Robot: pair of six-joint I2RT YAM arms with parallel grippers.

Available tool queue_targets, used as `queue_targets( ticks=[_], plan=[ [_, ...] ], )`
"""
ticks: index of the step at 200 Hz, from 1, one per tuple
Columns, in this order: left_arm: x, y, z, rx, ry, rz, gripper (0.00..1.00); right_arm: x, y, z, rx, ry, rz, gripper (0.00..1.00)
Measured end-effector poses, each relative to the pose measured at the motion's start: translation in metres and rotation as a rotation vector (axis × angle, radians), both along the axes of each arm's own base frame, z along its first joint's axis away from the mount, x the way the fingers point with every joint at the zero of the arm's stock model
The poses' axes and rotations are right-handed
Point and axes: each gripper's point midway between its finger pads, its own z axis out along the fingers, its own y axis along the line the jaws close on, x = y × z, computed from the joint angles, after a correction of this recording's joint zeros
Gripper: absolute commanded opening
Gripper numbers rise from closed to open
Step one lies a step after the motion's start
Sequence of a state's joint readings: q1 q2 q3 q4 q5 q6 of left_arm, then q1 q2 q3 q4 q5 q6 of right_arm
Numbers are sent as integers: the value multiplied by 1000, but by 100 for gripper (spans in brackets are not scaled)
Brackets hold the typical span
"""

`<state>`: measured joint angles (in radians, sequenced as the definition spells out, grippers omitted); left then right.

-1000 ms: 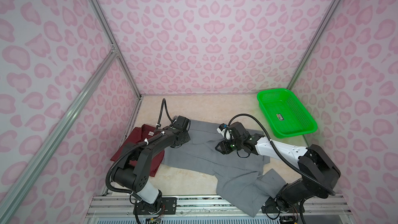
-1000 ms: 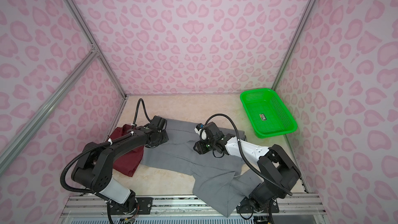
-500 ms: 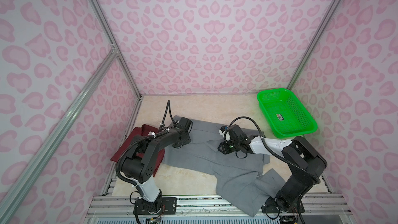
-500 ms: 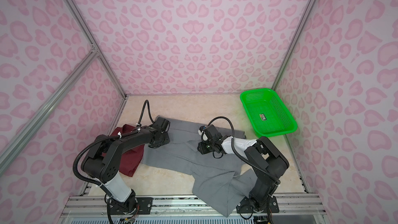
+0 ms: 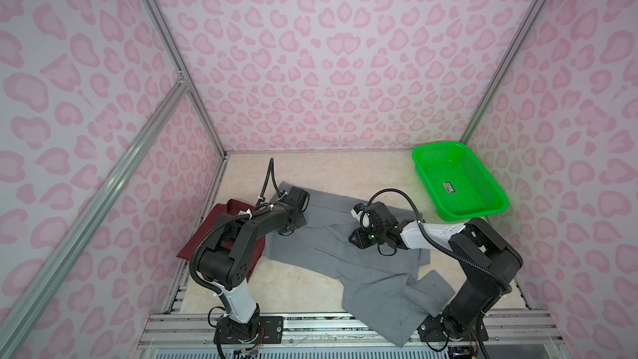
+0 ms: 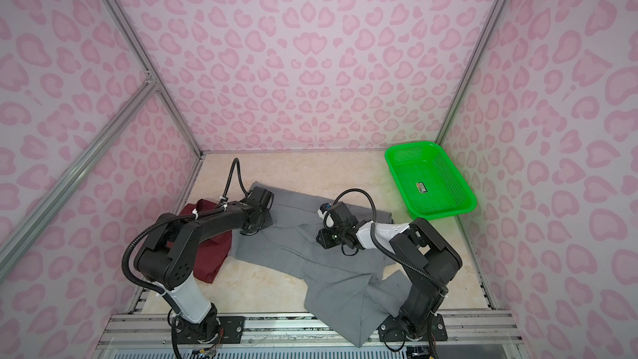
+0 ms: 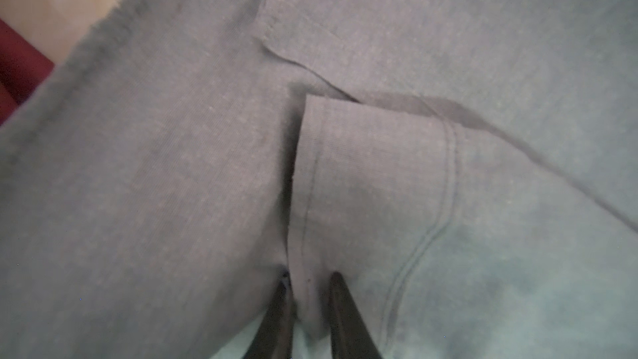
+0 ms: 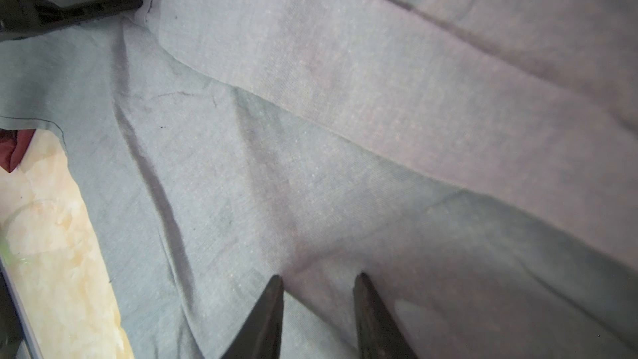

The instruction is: Fold and stack the long sleeve shirts

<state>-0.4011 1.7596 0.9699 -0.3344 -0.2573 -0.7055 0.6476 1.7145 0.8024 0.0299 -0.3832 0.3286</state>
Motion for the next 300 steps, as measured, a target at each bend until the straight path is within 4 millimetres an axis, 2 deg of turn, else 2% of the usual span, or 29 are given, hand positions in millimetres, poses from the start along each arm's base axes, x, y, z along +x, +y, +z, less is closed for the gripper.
queue_targets(
  ticks=[39, 89, 151, 172, 214, 245, 268, 300],
  plan=[
    [0, -1, 2, -5, 4, -5, 14, -1, 0, -1, 7, -3, 9, 35],
    [-9, 0, 3, 9, 49, -25, 18, 0, 2, -1, 23, -2, 16, 35],
    [-12, 1, 2, 12, 63, -31, 16, 0, 2, -2, 20, -8, 31, 33],
    [-14, -1, 3, -2, 67, -35, 12, -1, -1, -4, 6, -12, 30, 32],
    [-27, -1, 5, -31, 83, -38, 11, -2, -14, -6, -20, -28, 7, 32],
    [-35, -3, 14, -63, 75, -40, 11, -9, -26, -5, -83, -38, -1, 32],
    [-34, -3, 26, -77, 47, -40, 10, -10, -27, -6, -123, -58, 11, 32],
    [-37, -3, 30, -82, 49, -41, 10, -12, -25, -7, -153, -71, 21, 32]
  ],
)
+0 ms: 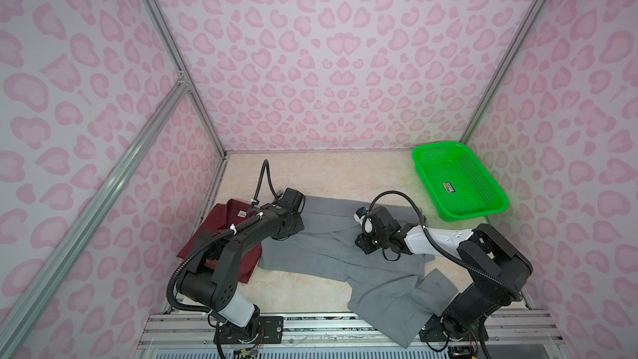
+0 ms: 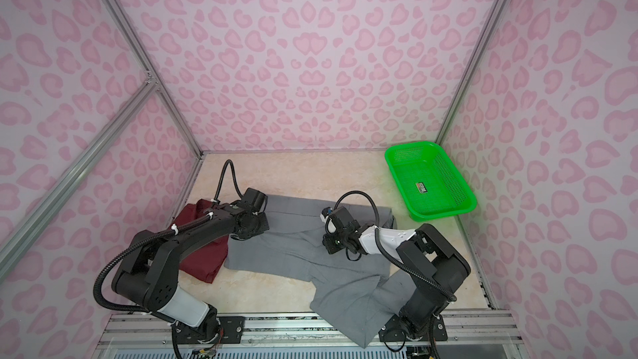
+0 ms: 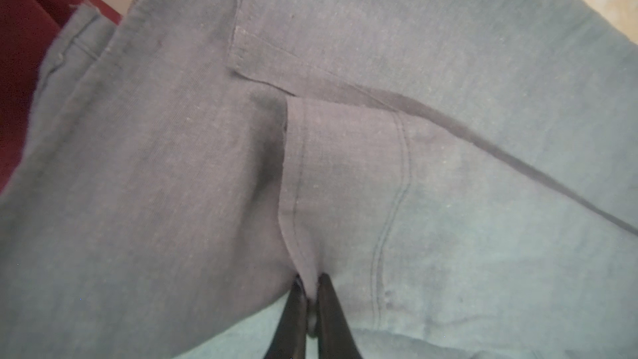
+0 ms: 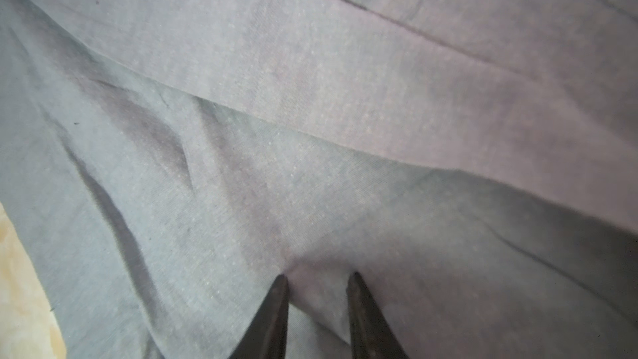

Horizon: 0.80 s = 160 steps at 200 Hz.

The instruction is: Fold and stack the long sleeve shirts

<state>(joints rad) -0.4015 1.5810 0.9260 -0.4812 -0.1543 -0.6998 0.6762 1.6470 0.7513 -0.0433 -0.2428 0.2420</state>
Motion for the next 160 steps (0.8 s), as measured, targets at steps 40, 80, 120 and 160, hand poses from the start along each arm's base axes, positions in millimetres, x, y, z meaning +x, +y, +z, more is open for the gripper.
queue_targets(
  ticks=[40, 80, 120, 160],
  plan=[
    [1, -1, 3, 2, 5, -1, 13, 0, 4, -1, -27, -19, 21, 32],
    [-1, 1, 1, 9, 22, -1, 15, 0, 7, -4, -49, -31, 32, 32],
    [-1, 1, -1, 18, 38, -5, 16, 0, 8, -4, -56, -34, 33, 32],
    [3, -1, 1, 23, 37, -18, 15, 0, 9, -4, -63, -42, 38, 32]
  ],
)
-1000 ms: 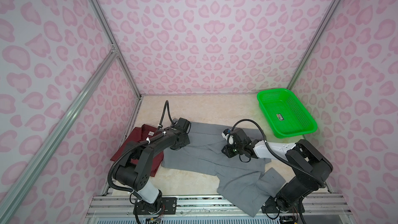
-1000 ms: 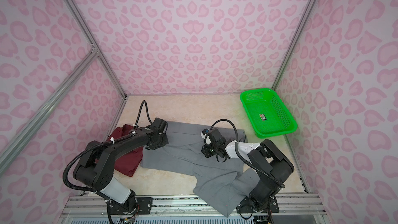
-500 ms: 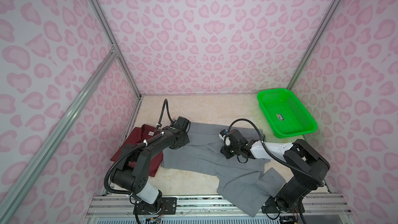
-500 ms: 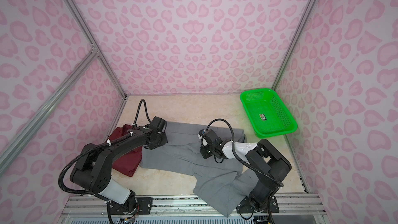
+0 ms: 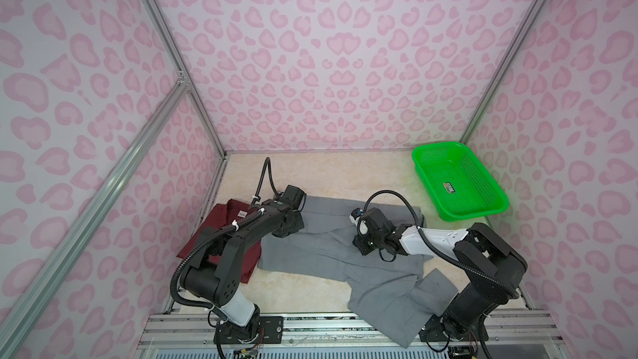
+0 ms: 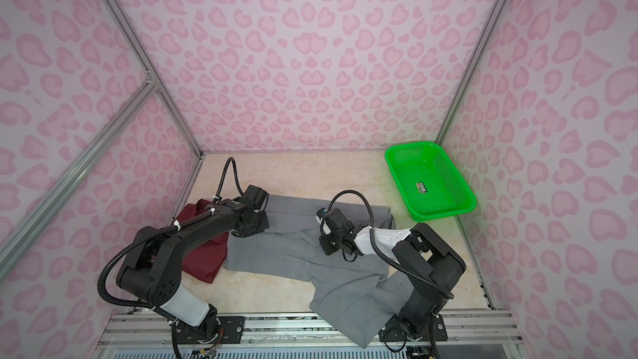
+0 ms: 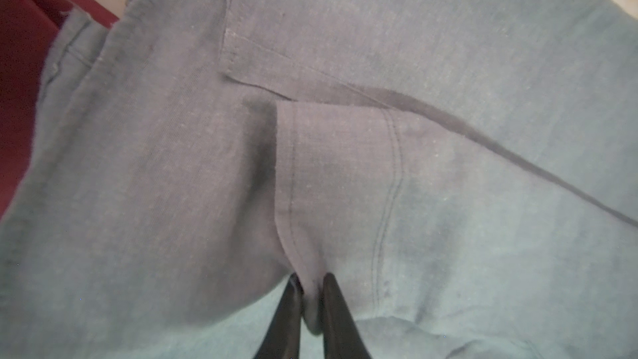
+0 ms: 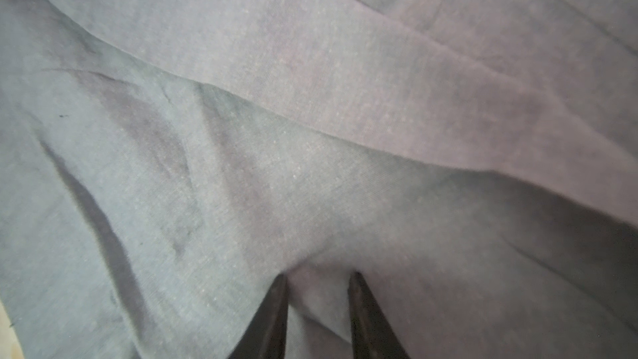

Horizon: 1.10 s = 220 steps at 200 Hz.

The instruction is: Fold and stack the long sleeve shirts

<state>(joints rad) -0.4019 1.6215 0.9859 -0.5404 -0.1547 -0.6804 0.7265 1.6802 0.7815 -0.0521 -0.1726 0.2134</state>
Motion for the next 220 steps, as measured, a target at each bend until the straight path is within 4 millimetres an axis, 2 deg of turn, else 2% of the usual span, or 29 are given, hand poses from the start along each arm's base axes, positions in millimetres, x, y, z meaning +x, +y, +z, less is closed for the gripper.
queue_targets(
  ticks=[29, 73, 81, 119, 164, 203, 220],
  plan=[
    [4, -1, 2, 1, 0, 0, 14, 0, 0, 0, -4, -2, 0, 32],
    [10, -4, 8, -1, -16, -7, 6, 0, 0, -1, -8, -7, 7, 32],
    [12, -4, 11, -3, -20, -8, 3, 0, 1, -1, -8, -8, 7, 31],
    [23, -7, 29, -24, -51, 15, 3, 0, 1, -1, -11, -11, 7, 31],
    [43, -4, 54, -154, -66, 139, 3, -1, 1, -1, -16, -15, 12, 30],
    [60, 3, 56, -286, -10, 262, 4, -1, 3, -2, -18, -18, 19, 29],
    [70, -1, 59, -336, 5, 284, 5, -2, 4, -2, -19, -18, 21, 29]
  ],
)
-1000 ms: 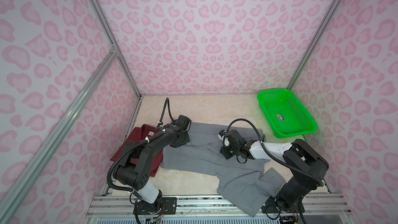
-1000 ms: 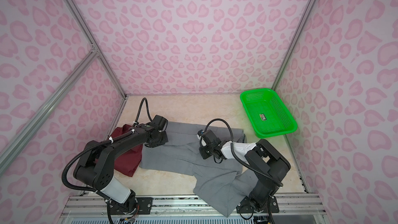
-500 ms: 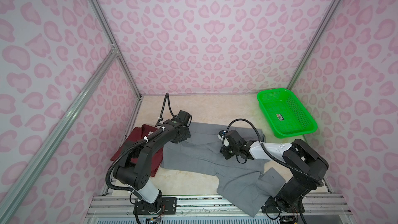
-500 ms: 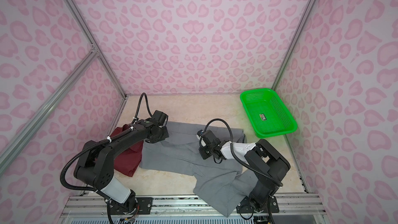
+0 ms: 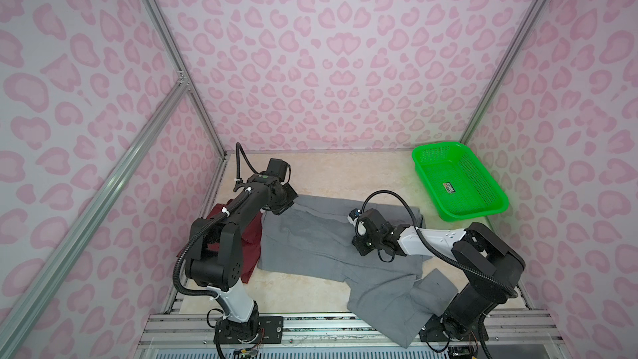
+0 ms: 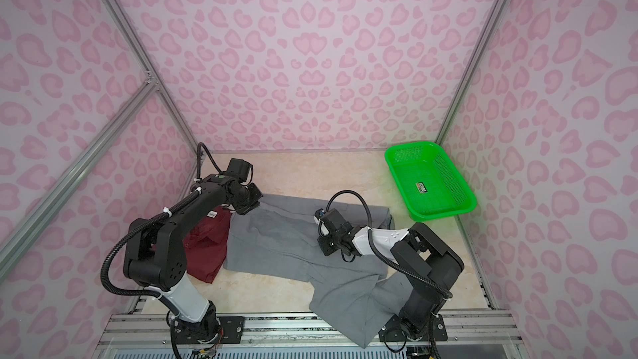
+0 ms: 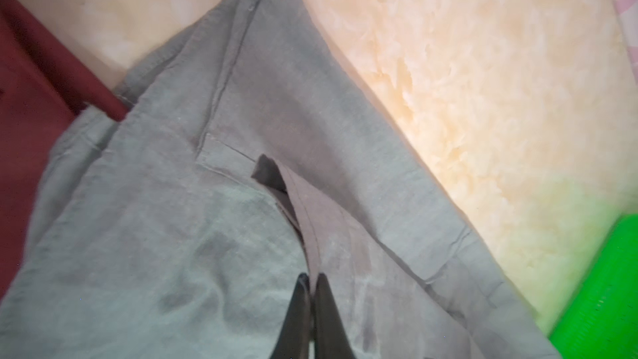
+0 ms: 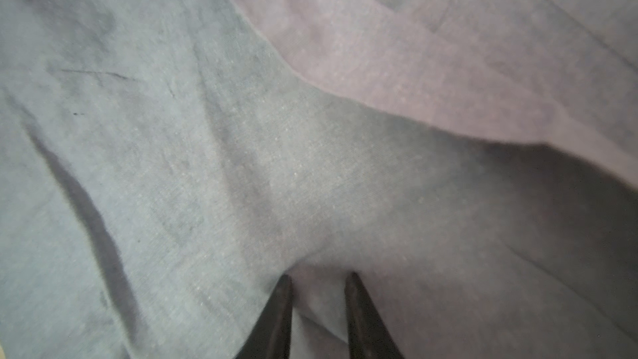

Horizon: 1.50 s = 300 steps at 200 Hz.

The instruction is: Fold and stack the long sleeve shirts

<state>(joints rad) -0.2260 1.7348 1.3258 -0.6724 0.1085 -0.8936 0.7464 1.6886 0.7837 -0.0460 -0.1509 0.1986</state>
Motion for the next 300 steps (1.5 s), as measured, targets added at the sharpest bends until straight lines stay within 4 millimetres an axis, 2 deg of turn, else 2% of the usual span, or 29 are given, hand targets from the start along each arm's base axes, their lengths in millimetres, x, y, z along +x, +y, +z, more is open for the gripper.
queue_targets(
  ticks=[40, 82, 111, 148, 190, 230, 271, 300],
  plan=[
    [26, 0, 2, -81, 23, 41, 6, 0, 1, 1, -3, -7, 7, 29],
    [36, 12, -5, -92, 57, 79, 6, 0, 2, 2, -1, -10, 9, 31],
    [37, 19, -15, -86, 91, 80, 7, 0, -1, 6, 19, 8, 4, 36],
    [38, 24, -26, -75, 123, 77, 5, 2, -31, 13, 36, 98, -92, 42],
    [43, 29, -35, -67, 140, 85, 6, 21, -64, 36, 88, 96, -235, 48],
    [42, 29, -41, -66, 155, 83, 6, 43, -79, 51, 112, 62, -312, 48],
    [42, 33, -48, -66, 169, 87, 6, 59, -104, 36, 97, 94, -424, 48],
    [43, 39, -51, -69, 176, 99, 7, 74, -106, 29, 99, 99, -453, 47]
  ],
)
